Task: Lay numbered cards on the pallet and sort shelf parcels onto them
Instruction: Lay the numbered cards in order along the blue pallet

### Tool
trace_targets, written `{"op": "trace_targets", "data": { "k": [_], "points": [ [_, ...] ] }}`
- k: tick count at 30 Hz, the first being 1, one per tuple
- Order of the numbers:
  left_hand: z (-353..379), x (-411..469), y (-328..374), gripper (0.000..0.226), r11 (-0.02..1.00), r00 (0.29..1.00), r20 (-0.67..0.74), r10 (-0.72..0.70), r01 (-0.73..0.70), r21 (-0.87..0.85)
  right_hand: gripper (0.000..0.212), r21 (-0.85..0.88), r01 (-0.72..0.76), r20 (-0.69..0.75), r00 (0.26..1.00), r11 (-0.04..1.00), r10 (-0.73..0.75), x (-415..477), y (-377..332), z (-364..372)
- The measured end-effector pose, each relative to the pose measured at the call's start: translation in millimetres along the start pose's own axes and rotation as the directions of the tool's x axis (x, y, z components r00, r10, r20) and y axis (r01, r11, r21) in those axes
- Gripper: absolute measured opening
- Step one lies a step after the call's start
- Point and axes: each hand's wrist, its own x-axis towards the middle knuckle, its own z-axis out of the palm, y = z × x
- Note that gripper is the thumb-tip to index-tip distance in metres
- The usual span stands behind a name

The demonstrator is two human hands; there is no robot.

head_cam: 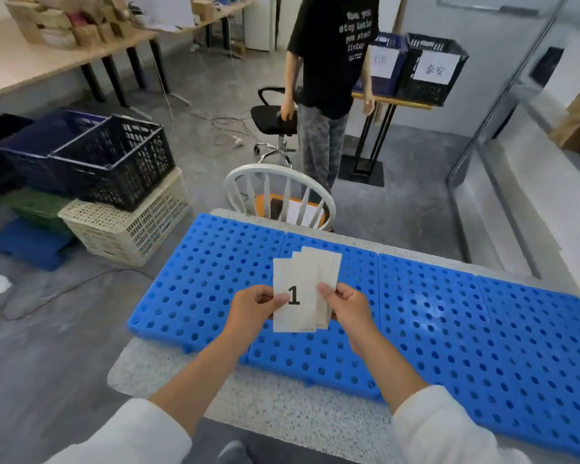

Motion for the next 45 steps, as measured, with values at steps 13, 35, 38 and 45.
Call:
{"op": "trace_targets", "data": {
  "k": [13,35,38,45],
  "points": [
    [-150.7,69.5,-38.3,0.014,0.990,0.994,-0.019,-0.104,0.105,0.093,0.010,-0.089,-0.078,-0.132,0.989,0.993,0.065,33.8,9.9,133.2],
    [-195.9,99.7,-117.8,0.029,0.833,0.962,-0.121,-0.246,0.273,0.482,0.010,-0.118,-0.240,-0.231,0.950,0.964,0.209,42.3,45.4,154.3],
    [-196.0,97.5,-114.8,0.017,0.845,0.957,-0.168,-0.238,0.289,0.451,0.010,-0.095,-0.243,-0.221,0.951,0.965,0.218,41.9,48.9,155.0],
    [-201.3,95.1,-87.7,0.017,0.838,0.958,-0.245,-0.151,0.256,0.483,0.007,-0.043,-0.214,-0.206,0.958,0.976,0.201,33.9,41.1,158.8]
  ]
}}
